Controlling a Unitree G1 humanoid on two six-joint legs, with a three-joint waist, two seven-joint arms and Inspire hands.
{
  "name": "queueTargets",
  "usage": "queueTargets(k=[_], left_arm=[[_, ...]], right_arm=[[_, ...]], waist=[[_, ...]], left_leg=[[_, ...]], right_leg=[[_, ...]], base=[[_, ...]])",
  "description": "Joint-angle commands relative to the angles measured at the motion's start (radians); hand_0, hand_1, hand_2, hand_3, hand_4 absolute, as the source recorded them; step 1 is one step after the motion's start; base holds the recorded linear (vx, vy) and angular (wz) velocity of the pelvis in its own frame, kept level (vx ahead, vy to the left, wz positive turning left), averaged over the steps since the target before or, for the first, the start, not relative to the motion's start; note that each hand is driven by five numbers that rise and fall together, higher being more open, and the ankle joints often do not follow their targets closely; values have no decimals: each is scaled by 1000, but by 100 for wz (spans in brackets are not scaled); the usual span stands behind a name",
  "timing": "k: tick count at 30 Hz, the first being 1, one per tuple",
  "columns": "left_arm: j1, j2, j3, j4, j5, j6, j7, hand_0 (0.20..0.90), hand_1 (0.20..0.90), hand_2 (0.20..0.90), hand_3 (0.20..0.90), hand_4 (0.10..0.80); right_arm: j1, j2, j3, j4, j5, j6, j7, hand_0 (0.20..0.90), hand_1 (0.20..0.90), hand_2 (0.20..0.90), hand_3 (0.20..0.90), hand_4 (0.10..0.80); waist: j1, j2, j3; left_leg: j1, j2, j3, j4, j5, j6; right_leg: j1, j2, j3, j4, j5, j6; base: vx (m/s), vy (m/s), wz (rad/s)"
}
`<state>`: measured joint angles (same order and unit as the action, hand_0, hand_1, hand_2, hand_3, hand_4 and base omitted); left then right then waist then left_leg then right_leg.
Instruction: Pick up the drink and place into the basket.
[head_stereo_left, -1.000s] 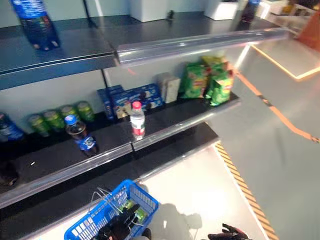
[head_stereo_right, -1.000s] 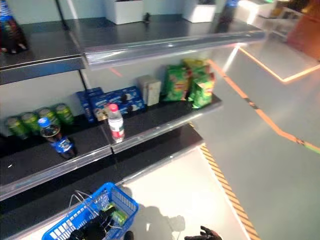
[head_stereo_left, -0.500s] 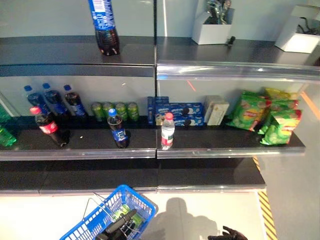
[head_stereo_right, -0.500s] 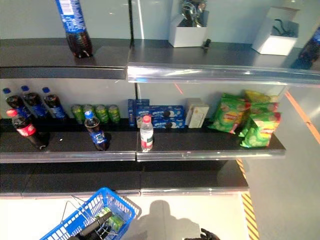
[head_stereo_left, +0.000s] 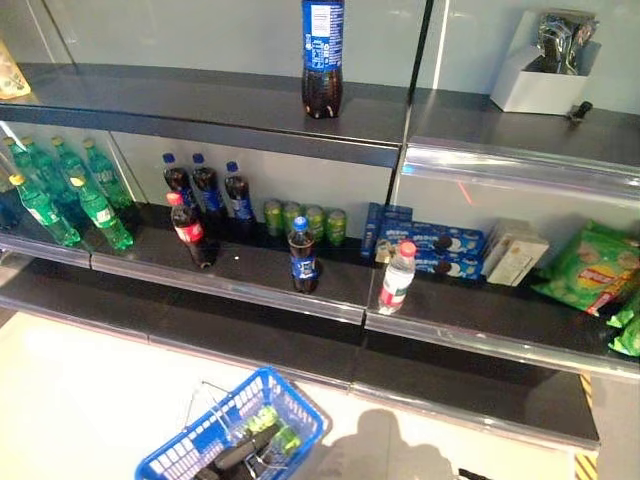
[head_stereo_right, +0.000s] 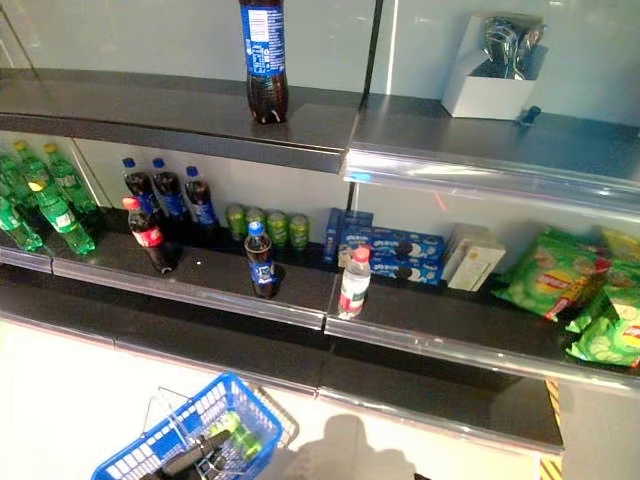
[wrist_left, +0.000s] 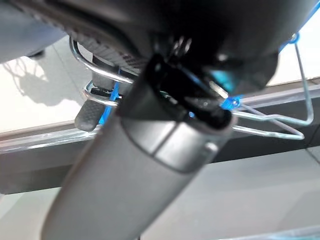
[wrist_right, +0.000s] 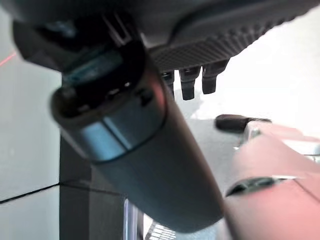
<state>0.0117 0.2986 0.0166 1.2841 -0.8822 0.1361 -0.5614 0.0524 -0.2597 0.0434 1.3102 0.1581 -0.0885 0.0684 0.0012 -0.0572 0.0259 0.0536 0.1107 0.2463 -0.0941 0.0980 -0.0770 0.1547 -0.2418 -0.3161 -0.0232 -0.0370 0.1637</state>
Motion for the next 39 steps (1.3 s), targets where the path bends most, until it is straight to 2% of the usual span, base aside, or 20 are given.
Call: queueTargets(k=[1,4,6,7,8,9,10,11,12,17,21,23,28,30,33,34,35,36,38,39], left_arm=[[-100,-30,42,-74,0,-5,-170,300,300,300,200,100],[-97,-23,33,-71,-18,-13,-161,300,300,300,200,100],[-94,-11,26,-76,-7,-15,-160,300,300,300,200,100],[-94,-6,23,-82,-7,-11,-159,300,300,300,200,100],[-94,-4,21,-85,-11,-9,-158,300,300,300,200,100],[-100,-1,11,-84,-27,-16,-154,300,300,300,200,100],[-102,0,10,-84,-29,-18,-153,300,300,300,200,100],[-106,-1,6,-88,-41,-26,-143,300,300,300,200,100],[-108,0,4,-88,-46,-30,-140,300,300,300,200,100],[-84,-19,22,-107,-41,-28,-134,300,300,300,200,100],[-66,-38,16,-110,-29,-43,-142,300,300,300,200,100],[-67,-42,15,-115,-30,-41,-141,300,300,300,200,100],[-63,-48,11,-112,-8,-34,-161,300,300,300,200,100],[-67,-44,11,-98,-10,-30,-164,300,300,300,200,100],[-78,-30,13,-98,12,-19,-153,300,300,300,200,100],[-84,-21,21,-107,18,-18,-142,300,300,300,200,100],[-81,-16,31,-111,15,-21,-137,300,300,300,200,100],[-79,-8,38,-114,18,-24,-137,300,300,300,200,100],[-81,9,31,-111,14,-36,-143,300,300,300,200,100],[-82,11,28,-110,9,-38,-143,300,300,300,200,100]], right_arm=[[-63,-45,-41,25,15,-29,-6,900,900,900,900,800],[-64,-49,-47,26,16,-22,-18,900,900,900,900,800],[-52,-41,-46,24,-7,-34,1,900,900,900,900,800],[-48,-39,-42,23,-4,-40,6,900,900,900,900,800],[-45,-38,-39,23,1,-42,7,900,900,900,900,800],[-46,-35,-39,32,20,-50,3,900,900,900,900,800],[-46,-35,-39,34,19,-51,4,900,900,900,900,800],[-43,-37,-50,40,4,-59,8,900,900,900,900,800],[-43,-38,-46,37,9,-61,7,900,900,900,900,800],[-69,-33,-29,5,6,-36,1,900,900,900,900,800],[-84,-48,-35,3,20,-16,-3,900,900,900,900,800],[-84,-52,-32,3,17,-12,-1,900,900,900,900,800],[-74,-63,-43,6,23,-4,-16,900,900,900,900,800],[-64,-69,-54,13,16,-11,-16,900,900,900,900,800],[-48,-63,-66,16,31,-23,-22,900,900,900,900,800],[-44,-57,-74,18,32,-31,-14,900,900,900,900,800],[-44,-53,-75,20,22,-37,-10,900,900,900,900,800],[-44,-47,-73,19,28,-42,-6,900,900,900,900,800],[-54,-42,-65,22,53,-54,11,900,900,900,900,800],[-57,-42,-63,22,53,-54,13,900,900,900,900,800]], waist=[[36,32,37],[30,32,60],[11,29,81],[7,26,86],[5,26,89],[-6,25,97],[-8,26,98],[-16,29,98],[-11,33,95],[17,38,75],[24,43,61],[27,45,60],[32,46,64],[25,42,75],[17,26,85],[24,15,89],[29,11,92],[29,12,94],[20,26,96],[18,29,94]], left_leg=[[91,-19,25,35,-90,16],[87,-63,-8,45,-116,50],[82,-73,-44,67,-136,68],[83,-71,-49,71,-139,70],[84,-70,-52,71,-139,70],[81,-60,-64,78,-140,65],[82,-58,-66,79,-140,64],[76,-46,-73,74,-135,57],[66,-37,-75,75,-130,55],[63,4,-56,78,-95,16],[81,32,-45,62,-80,-3],[82,35,-48,66,-79,-8],[80,1,-97,98,-116,7],[79,-20,-105,112,-134,18],[84,-30,-72,96,-132,14],[84,-34,-41,81,-134,13],[89,-35,-21,68,-133,17],[87,-33,-6,59,-130,26],[76,-24,12,56,-126,56],[71,-24,12,57,-125,60]], right_leg=[[-51,-15,-14,107,115,1],[-134,-46,34,273,147,14],[-235,-35,124,394,201,23],[-253,-32,150,406,204,23],[-258,-30,160,408,206,23],[-243,-28,205,314,197,18],[-236,-27,206,299,194,17],[-200,-22,228,201,181,13],[-179,-14,216,175,150,10],[-101,5,133,78,112,3],[-49,26,106,37,91,-16],[-41,27,97,34,87,-20],[-35,12,107,48,78,-18],[-49,-11,125,68,93,-3],[-73,-62,126,38,182,30],[-90,-97,88,31,244,51],[-109,-111,72,54,275,62],[-126,-110,70,95,276,63],[-161,-57,107,236,213,46],[-165,-42,115,251,196,41]], base=[[24,244,2],[-3,210,7],[-5,39,2],[-2,-54,-5],[32,-183,5],[37,-177,14],[40,-331,31],[-9,-266,39],[-12,-313,60],[39,-199,39],[53,-56,5],[23,23,10],[22,116,2],[-8,222,-7],[-93,90,-15],[-151,-39,-13],[-218,-55,-26],[-240,-61,-39],[-250,-50,-56],[-213,-55,-64]])
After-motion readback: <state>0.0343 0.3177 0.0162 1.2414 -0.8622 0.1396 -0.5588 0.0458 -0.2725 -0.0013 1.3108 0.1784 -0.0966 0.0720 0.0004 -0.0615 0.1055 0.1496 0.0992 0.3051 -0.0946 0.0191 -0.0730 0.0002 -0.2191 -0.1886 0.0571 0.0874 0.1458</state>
